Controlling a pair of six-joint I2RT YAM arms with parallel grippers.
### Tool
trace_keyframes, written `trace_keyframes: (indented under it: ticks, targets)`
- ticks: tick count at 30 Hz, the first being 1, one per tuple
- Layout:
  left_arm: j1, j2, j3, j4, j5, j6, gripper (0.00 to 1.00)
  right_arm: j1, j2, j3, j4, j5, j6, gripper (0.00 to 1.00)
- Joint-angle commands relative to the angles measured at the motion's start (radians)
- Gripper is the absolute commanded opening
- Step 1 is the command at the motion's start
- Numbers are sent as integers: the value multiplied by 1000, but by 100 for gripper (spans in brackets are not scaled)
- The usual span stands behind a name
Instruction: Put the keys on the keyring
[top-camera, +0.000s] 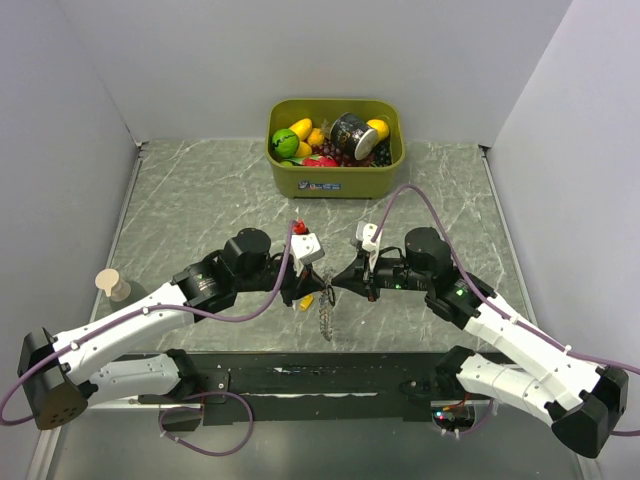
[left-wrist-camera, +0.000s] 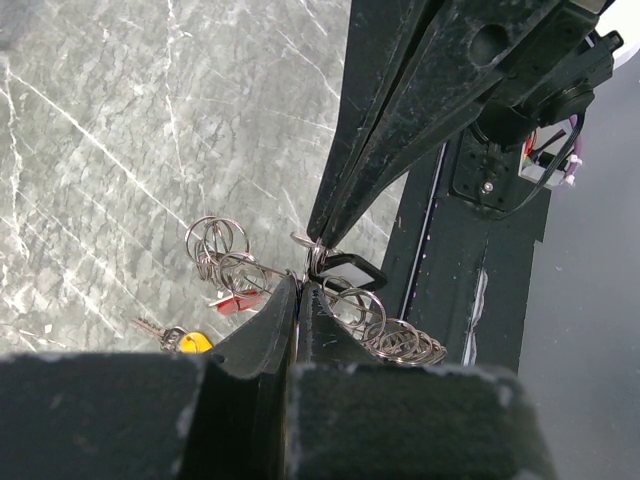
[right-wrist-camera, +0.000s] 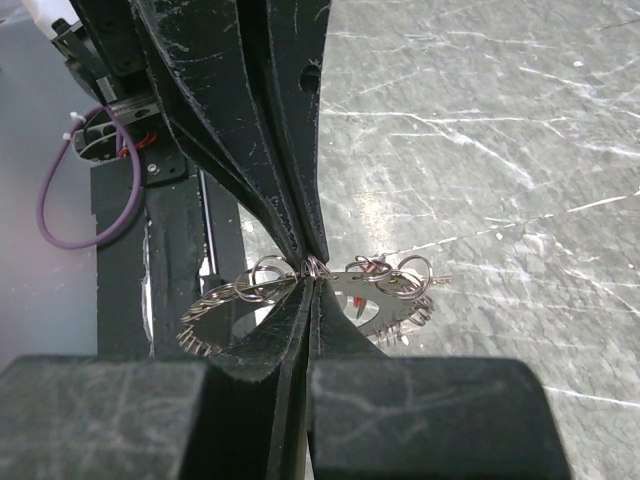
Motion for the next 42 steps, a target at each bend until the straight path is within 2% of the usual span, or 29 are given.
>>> trace_keyframes:
  ticks: [1, 15, 25, 27, 29, 30, 31, 33, 36, 42]
  targets:
    - [-5, -41, 36, 52, 6, 16, 1, -3, -10, -1, 31, 31, 0, 0]
    - [-7, -78, 14, 79, 0, 22, 1, -3, -13, -13, 2, 80, -5, 0]
    - [-7, -100, -2, 116, 16, 25, 1, -3, -13, -12, 4, 31, -11, 0]
    - [-8, -100, -4, 122, 17, 25, 1, -3, -22, -15, 7, 33, -11, 10]
    - [-7, -100, -7, 131, 22, 25, 1, -3, -53, -24, 15, 44, -9, 29]
    - [-8, -100, -9, 134, 23, 25, 1, -3, -70, -30, 33, 47, -9, 41]
    - [-7, -100, -10, 145, 28, 24, 1, -3, -105, -36, 44, 51, -8, 59]
    - [-8, -101, -13, 159, 35, 25, 1, -3, -142, -53, 76, 48, -5, 68]
    - [-7, -107, -27, 196, 58, 25, 1, -5, -191, -55, 91, -5, -12, 70]
    - [-7, -113, -48, 268, 129, 25, 1, -5, -174, -12, 93, -149, -26, 53]
